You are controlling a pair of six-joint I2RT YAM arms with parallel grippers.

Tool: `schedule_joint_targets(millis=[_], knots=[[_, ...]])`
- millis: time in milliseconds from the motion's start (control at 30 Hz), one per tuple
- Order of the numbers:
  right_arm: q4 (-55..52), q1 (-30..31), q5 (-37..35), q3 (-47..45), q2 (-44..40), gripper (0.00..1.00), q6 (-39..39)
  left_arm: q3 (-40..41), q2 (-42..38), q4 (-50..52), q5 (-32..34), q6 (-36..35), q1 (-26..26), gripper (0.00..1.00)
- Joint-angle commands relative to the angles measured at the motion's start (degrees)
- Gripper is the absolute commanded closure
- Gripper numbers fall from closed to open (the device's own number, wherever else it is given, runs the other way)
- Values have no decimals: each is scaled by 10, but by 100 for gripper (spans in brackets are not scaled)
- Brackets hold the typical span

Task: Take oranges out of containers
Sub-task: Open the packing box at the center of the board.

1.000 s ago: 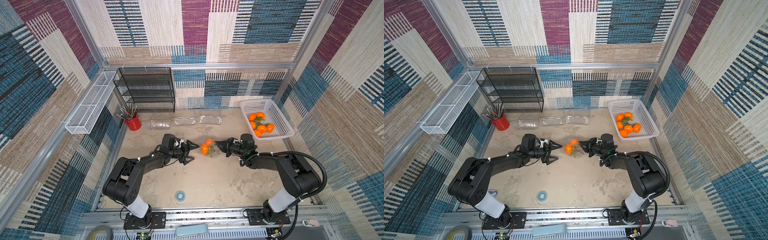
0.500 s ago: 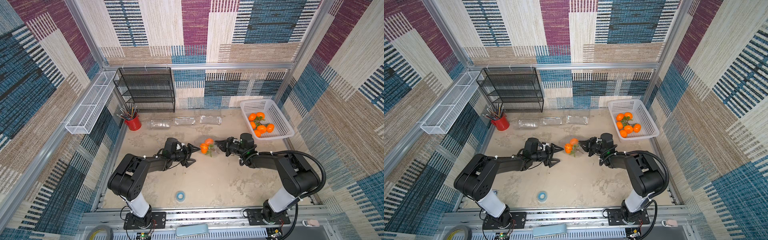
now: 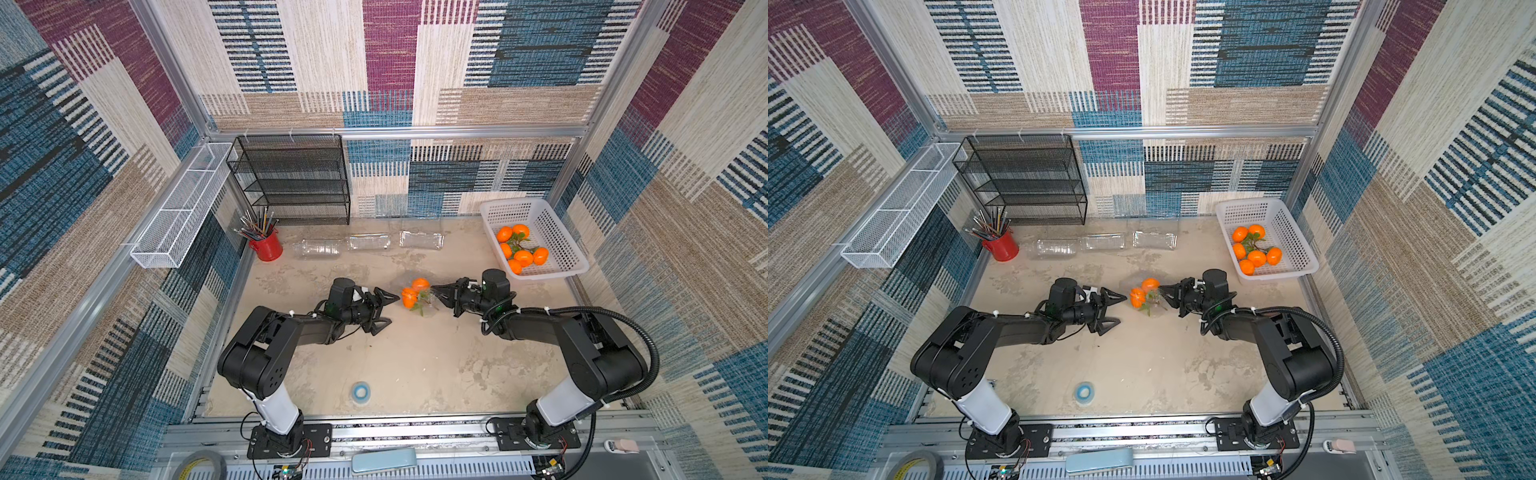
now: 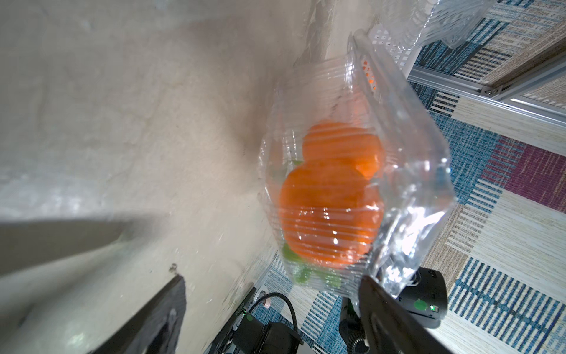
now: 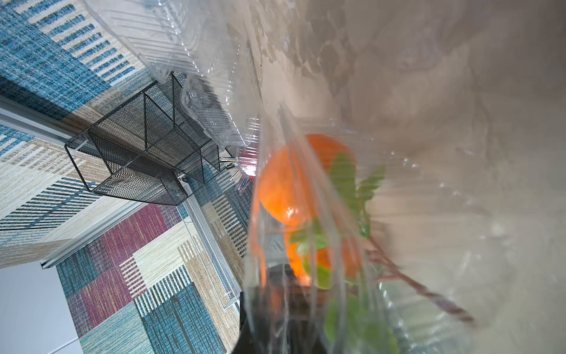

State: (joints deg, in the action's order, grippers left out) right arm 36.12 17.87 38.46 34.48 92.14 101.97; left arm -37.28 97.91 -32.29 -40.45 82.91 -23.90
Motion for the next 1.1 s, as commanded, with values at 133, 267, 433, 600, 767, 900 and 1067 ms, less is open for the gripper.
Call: schedule_joint_targets(millis=[133,267,433,600,767,900,1067], knots=[[3,0,1,-5,-3,85,-4,13,-11,-38,7,7,0,11],[2,0,0,-1,-1,85,-5,14,-18,-34,11,0,0,11],[1,0,-1,-1,-5,85,-4,9,-14,-5,10,-6,0,11],[-1,0,-3,-3,-11,85,-5,4,-1,-9,12,-3,-2,11],[-7,2,-5,-5,-16,85,-9,-9,8,-8,12,-4,-5,11],[-13,5,-5,-7,-17,85,-12,-14,6,-3,12,-8,-7,11],[-13,10,-2,-6,-16,85,-13,-9,12,-10,16,-4,-9,11]])
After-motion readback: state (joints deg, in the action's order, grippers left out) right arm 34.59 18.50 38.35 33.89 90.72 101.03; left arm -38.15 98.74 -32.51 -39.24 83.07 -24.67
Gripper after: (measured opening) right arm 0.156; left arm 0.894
